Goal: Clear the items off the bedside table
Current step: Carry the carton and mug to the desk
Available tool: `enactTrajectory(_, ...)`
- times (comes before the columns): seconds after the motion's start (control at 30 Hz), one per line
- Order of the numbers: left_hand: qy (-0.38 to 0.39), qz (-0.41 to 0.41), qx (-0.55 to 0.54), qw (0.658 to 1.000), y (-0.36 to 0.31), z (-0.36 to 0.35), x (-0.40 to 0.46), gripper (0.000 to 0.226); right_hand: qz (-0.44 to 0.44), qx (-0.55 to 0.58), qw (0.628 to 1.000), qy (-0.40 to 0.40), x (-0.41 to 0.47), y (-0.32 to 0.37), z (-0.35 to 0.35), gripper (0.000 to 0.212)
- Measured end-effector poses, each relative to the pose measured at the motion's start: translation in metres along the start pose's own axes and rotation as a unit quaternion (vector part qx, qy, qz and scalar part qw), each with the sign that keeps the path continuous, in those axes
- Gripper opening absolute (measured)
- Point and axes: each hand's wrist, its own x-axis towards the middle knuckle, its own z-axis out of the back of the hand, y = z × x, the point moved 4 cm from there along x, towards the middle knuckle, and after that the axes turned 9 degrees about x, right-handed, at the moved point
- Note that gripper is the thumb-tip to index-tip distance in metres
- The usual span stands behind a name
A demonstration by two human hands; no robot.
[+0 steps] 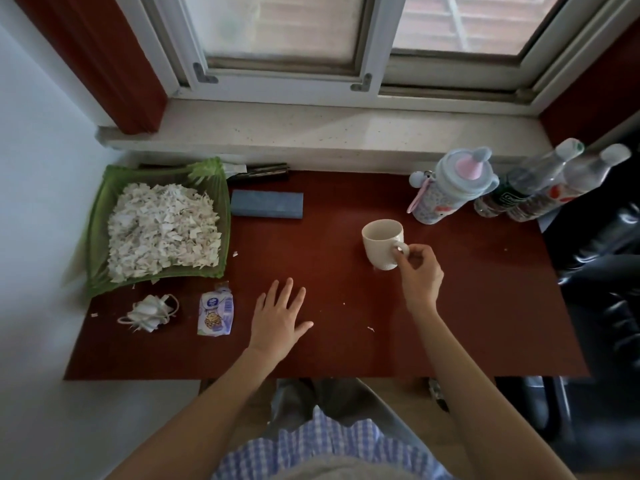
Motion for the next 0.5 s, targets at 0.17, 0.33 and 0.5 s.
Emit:
enactTrajectory(0.17, 0.004, -0.002, 0.003, 1.000, -0.001, -0.001, 0.000, 0.070, 0.004, 0.003, 1.000, 0.030, -0.024, -0.021, 0.017, 0.016)
enactTrajectory(0.33, 0.000, 0.003, 0.002, 1.000, 0.001, -0.005, 0.000, 0.069, 0.005, -0.025, 0.999, 0.037, -0.041, -0.039, 0.030, 0.012)
enactTrajectory(0.5, -0.006, 0.006, 0.005, 1.000, 0.001, -0.004, 0.000, 0.068, -0.006, -0.016, 1.000, 0.020, -0.049, -0.052, 0.036, 0.011)
